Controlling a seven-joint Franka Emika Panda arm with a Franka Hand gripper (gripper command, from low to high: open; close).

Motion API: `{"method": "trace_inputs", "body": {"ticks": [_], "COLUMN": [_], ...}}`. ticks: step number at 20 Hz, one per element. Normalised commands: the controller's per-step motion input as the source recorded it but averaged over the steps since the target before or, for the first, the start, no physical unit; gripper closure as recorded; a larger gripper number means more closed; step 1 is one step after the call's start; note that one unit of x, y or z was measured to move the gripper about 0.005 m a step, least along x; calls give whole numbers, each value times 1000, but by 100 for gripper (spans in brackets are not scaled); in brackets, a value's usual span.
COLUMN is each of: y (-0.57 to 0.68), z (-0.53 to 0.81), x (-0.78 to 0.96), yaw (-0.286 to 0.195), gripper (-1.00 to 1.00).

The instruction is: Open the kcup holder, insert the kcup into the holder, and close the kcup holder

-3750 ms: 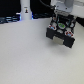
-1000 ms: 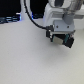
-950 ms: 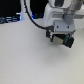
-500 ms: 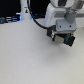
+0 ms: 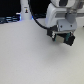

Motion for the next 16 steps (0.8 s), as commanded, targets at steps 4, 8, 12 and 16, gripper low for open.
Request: {"method": "trace_inputs", "body": {"ticks": [4,8,12,16], "y": [577,581,594,478], "z": [-38,-11,-12,-10], "x": [-323,-323,-316,-253], "yaw": [80,79,82,60], "gripper": [-100,-100,-100,-100]}}
